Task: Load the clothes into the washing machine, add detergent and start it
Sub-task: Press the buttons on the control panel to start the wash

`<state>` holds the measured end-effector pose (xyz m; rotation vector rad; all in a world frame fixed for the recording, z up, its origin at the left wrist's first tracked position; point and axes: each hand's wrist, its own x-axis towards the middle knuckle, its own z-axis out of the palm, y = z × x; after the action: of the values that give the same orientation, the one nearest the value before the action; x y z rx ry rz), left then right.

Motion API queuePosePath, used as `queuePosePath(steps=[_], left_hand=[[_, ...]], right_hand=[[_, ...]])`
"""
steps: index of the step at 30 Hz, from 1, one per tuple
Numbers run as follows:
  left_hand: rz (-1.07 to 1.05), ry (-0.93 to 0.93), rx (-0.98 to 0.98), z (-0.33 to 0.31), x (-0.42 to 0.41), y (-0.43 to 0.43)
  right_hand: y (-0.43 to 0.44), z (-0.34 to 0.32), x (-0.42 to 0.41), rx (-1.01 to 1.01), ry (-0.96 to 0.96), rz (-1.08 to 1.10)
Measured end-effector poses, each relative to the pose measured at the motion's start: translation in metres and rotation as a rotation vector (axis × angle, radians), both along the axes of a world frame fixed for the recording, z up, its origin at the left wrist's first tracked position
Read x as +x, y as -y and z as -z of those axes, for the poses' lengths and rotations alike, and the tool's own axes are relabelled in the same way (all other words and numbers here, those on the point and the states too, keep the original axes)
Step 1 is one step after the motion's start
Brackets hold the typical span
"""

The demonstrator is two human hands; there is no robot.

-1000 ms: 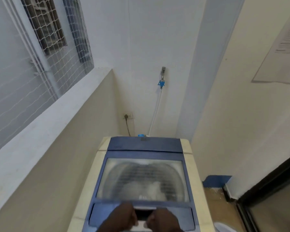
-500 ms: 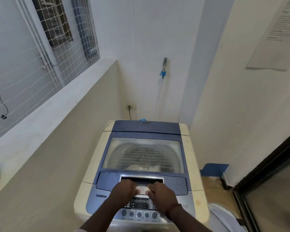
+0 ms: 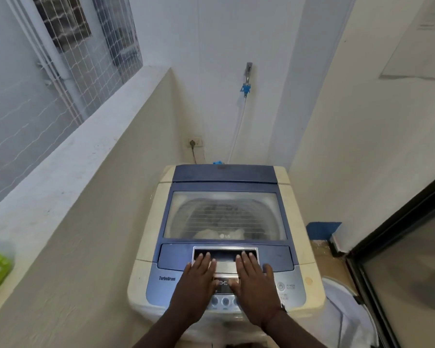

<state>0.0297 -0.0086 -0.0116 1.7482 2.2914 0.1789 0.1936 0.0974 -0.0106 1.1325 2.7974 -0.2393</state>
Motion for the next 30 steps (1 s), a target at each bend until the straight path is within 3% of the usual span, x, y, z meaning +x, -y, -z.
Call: queuePosePath(steps=[14, 20, 22, 26, 30], left_hand=[[-0.008, -0.012, -0.031, 0.015, 0.004, -0.002], [0.042, 0.049, -0.039, 0.002, -0.001, -0.005], [0.052, 0.110, -0.048, -0.005, -0.004, -0.001], [-0.013, 0.199, 0.002, -0.013, -0.003, 0.021], [-0.153, 0.210, 0.050, 0.002, -0.002, 0.064]], right_hand=[[0.008, 0.007, 0.000, -0.046, -0.088, 0.005], [-0.002, -0.025, -0.001, -0.220, -0.068, -0.009], [-0.012, -0.044, 0.002, -0.356, -0.135, 0.028], [0.003, -0.061, 0.032, -0.399, -0.604, 0.317], [0.045, -0.035, 0.075, -0.249, -0.633, 0.372]])
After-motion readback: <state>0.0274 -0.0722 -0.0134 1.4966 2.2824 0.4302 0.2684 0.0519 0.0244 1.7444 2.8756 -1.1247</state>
